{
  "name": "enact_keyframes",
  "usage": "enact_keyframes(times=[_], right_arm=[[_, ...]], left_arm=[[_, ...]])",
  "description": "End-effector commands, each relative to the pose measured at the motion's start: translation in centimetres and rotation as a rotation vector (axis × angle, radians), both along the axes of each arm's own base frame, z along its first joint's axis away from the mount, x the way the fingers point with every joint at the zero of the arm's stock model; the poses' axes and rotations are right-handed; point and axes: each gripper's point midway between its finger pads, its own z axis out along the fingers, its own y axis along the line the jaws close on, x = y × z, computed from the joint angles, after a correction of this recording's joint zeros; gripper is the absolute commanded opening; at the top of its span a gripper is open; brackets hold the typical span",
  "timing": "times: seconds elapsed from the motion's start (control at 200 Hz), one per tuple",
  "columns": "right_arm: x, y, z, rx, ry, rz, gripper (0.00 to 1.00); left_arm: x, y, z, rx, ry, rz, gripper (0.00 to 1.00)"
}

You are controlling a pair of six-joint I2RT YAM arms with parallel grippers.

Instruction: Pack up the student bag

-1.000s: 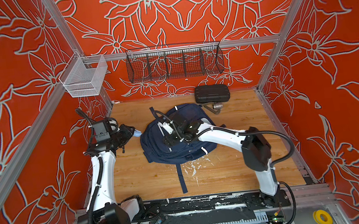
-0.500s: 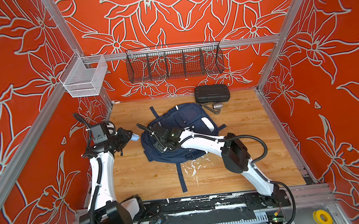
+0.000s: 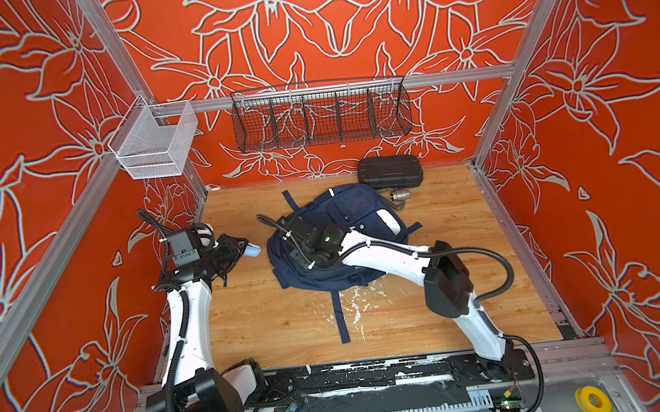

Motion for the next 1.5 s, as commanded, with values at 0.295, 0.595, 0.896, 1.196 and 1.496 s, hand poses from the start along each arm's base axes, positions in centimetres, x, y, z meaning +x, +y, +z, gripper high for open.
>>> enact_keyframes(times=[0.295,0.595,0.896,1.196,1.496], right_arm=[[-2.0,0.6,6.1,0.332,0.133,0.147,0.0],[-3.3,1.4,6.8,0.426,0.169,0.189,0.0],[-3.5,2.2,7.6,0.515,0.2,0.185,0.0],[-3.4,2.4,7.1,0.549,0.249,0.166,0.0],[-3.3,2.7,7.0,0.567,0.294,0.174,0.0]], left_arm=[[3.3,-7.2,-3.6,-0.127,0.01,-0.175,0.2],[6.9,-11.1,-6.4,-0.217,0.034,-0.236,0.2],[8.9,-13.3,-7.9,-0.243,-0.003,-0.233,0.23],[8.4,-11.6,-7.0,-0.11,-0.018,-0.186,0.23],[5.9,-9.3,-5.2,-0.011,-0.013,-0.218,0.23]])
